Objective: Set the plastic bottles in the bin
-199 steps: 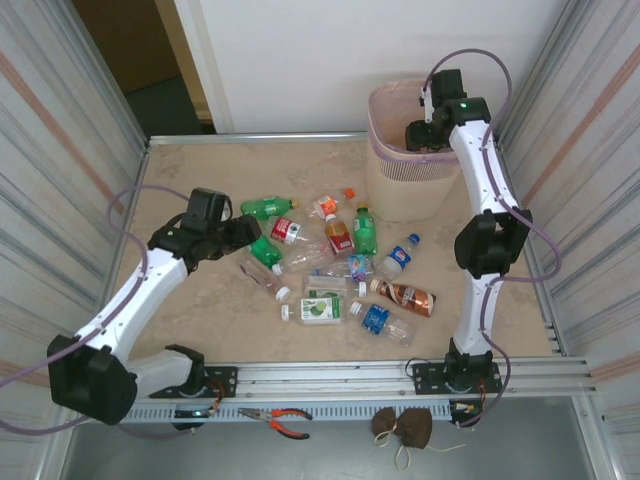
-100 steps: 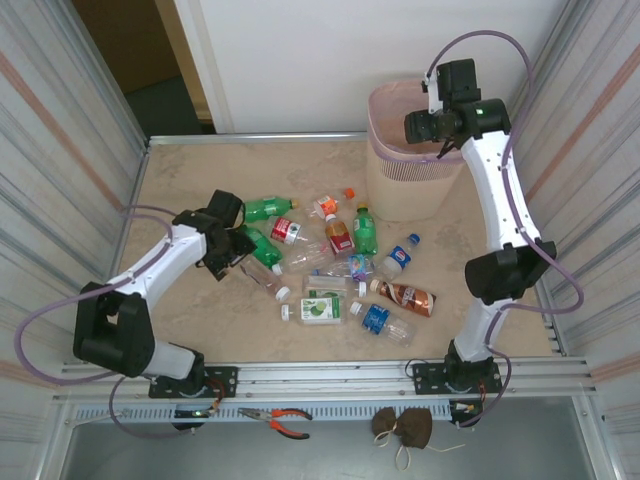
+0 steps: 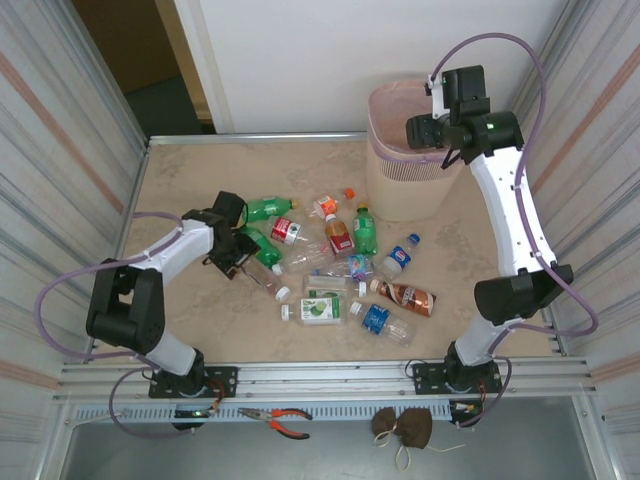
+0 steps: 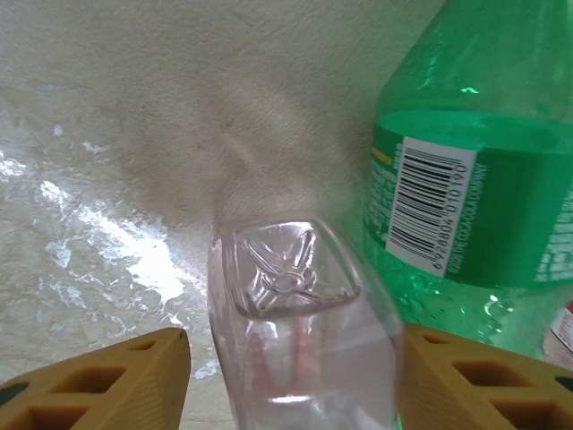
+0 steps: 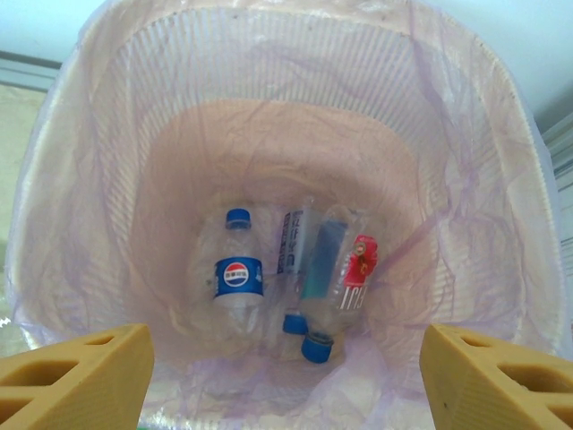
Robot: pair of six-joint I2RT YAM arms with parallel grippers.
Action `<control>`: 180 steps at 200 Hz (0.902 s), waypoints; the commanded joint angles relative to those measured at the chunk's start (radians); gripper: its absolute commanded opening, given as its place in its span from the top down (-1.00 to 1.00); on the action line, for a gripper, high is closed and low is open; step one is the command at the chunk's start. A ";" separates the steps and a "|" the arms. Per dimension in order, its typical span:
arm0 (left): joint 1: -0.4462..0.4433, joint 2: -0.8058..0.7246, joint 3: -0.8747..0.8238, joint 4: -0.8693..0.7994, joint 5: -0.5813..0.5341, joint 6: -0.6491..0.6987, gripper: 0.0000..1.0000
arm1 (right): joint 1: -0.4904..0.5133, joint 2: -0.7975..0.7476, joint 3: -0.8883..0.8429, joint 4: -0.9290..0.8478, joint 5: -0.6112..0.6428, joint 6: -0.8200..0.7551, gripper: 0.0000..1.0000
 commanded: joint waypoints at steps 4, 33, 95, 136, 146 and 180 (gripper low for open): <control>0.007 0.021 -0.015 0.016 0.024 -0.014 -0.14 | 0.011 -0.044 -0.028 0.017 0.019 0.023 -0.53; 0.008 0.031 -0.025 0.024 0.027 -0.018 -0.06 | 0.016 -0.060 -0.045 0.021 0.026 0.025 -0.52; 0.021 -0.072 -0.046 0.000 -0.009 0.001 0.14 | 0.031 -0.108 -0.083 0.048 0.013 0.034 -0.52; 0.038 -0.205 -0.052 -0.018 -0.027 0.065 0.19 | 0.036 -0.166 -0.143 0.100 -0.048 0.063 -0.51; 0.038 -0.245 -0.050 -0.007 -0.023 0.099 0.20 | 0.038 -0.188 -0.168 0.123 -0.074 0.072 -0.51; 0.042 -0.396 -0.064 0.107 0.022 0.237 0.20 | 0.040 -0.279 -0.311 0.244 -0.214 0.118 -0.51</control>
